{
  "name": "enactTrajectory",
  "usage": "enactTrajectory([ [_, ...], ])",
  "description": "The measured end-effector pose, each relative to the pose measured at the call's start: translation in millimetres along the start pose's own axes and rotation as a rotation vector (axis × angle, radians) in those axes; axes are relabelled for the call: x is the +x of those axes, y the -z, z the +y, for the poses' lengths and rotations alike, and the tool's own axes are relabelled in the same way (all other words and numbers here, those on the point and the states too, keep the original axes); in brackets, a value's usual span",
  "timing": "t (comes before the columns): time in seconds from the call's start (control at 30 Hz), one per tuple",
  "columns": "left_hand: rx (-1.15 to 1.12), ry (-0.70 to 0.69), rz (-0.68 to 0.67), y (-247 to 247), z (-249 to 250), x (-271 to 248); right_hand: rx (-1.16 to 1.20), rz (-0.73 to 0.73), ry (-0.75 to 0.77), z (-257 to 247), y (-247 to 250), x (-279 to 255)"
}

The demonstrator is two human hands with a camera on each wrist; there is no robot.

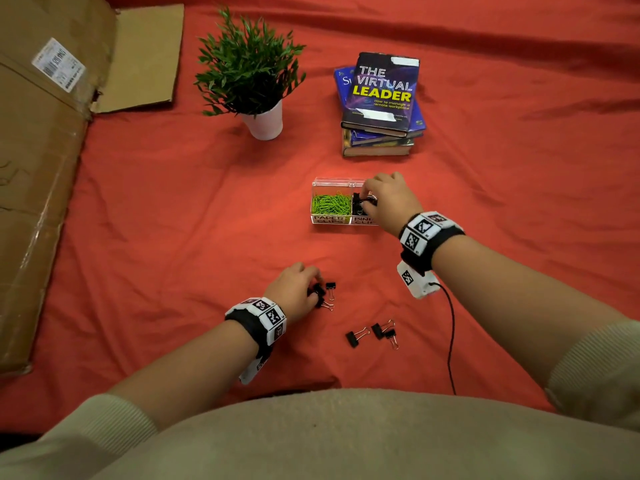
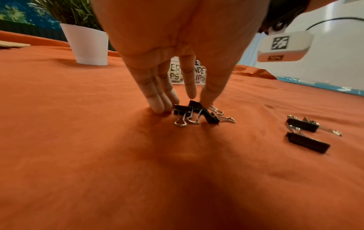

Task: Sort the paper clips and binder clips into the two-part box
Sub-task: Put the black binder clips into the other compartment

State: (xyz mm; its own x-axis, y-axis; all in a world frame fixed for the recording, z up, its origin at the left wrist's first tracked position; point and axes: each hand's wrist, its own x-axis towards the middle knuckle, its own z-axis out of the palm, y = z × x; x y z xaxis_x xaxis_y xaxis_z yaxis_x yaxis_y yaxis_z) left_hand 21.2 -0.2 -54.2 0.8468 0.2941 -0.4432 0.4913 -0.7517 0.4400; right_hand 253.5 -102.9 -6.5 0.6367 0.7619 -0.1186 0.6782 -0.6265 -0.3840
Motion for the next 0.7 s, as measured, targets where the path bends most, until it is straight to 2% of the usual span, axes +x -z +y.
enactTrajectory([
  [0.07, 0.058, -0.014, -0.043, 1.7, 1.0, -0.1, 0.054, -0.001, 0.098, -11.9, -7.3, -17.6],
  [0.2, 0.12, -0.058, -0.063, 0.9, 2.8, 0.0, 0.05, -0.375, 0.188, -39.7, -46.7, -63.6],
  [0.27, 0.114, -0.061, -0.042, 0.0, 0.7, -1.6, 0.022, -0.455, 0.173, -47.2, -66.8, -79.1],
  [0.47, 0.022, -0.062, 0.048, 0.4, -3.7, -7.2, 0.137, -0.434, 0.08, -43.3, -83.5, -91.2],
  [0.6, -0.137, -0.06, 0.103, 6.2, -2.2, -9.4, 0.275, -0.393, 0.005, -43.8, -78.8, -91.4],
  [0.7, -0.266, -0.004, 0.143, 12.0, -6.2, -9.1, 0.311, -0.435, 0.019, -51.8, -76.1, -92.8],
])
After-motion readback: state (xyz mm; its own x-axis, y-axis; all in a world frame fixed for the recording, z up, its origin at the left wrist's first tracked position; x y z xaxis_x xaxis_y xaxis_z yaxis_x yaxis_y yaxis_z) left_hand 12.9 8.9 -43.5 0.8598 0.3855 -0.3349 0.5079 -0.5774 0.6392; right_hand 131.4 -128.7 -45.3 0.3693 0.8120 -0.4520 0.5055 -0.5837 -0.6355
